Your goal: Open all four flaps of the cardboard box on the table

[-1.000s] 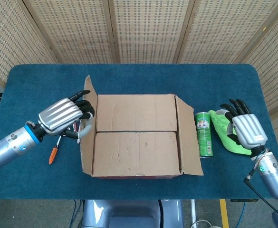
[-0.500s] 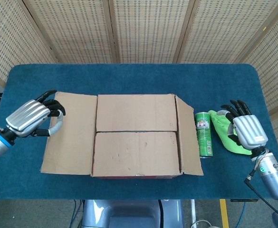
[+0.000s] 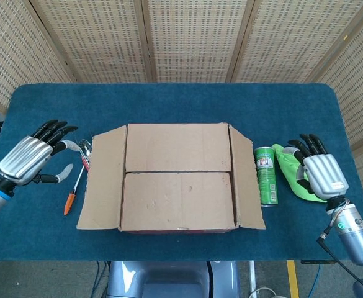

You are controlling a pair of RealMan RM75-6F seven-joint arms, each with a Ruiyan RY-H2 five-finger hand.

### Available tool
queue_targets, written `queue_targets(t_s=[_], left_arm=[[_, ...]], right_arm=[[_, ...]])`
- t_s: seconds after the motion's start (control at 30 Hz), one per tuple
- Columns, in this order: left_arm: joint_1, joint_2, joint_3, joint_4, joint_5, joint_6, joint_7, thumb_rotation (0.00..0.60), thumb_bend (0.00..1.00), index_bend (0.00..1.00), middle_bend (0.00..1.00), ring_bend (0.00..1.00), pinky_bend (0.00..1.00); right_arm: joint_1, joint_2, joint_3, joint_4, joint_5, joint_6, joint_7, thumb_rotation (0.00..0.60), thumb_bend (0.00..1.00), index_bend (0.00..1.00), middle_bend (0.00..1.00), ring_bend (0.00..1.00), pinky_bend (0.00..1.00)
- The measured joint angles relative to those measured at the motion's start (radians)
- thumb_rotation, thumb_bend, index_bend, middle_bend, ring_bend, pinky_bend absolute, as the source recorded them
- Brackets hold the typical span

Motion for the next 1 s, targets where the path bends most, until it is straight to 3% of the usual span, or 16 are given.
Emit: queue_targets(t_s=[0.17,0.37,1.0], left_arm=[[0.035,-0.066,-0.025,-0.022,-0.055,0.058,0.137,0.303,0.32,0.22,0.02,0.00,0.00],[0.065,-0.144,-0.051,-0.051,-0.128,0.092,0.245,0.303,0.32,0.22,0.02,0.00,0.00],[0.003,-0.275,-0.113,-0.055,-0.250,0.000,0.399,0.323,0.33,0.16,0.00,0.00,0.00]], right_arm=[[-0.015,-0.009,-0.004,-0.002,0.002,0.023,-0.019,0.600,0.93,0.15,0.09,0.00,0.00],[-0.035,-0.029,-0.004,0.008,0.001,0.070,-0.050,0.600,0.93,0.14,0.08,0.00,0.00],[-0.103,-0.093,-0.017,0.030,-0.035,0.188,-0.102,0.600,0.93,0.14,0.07,0.00,0.00]])
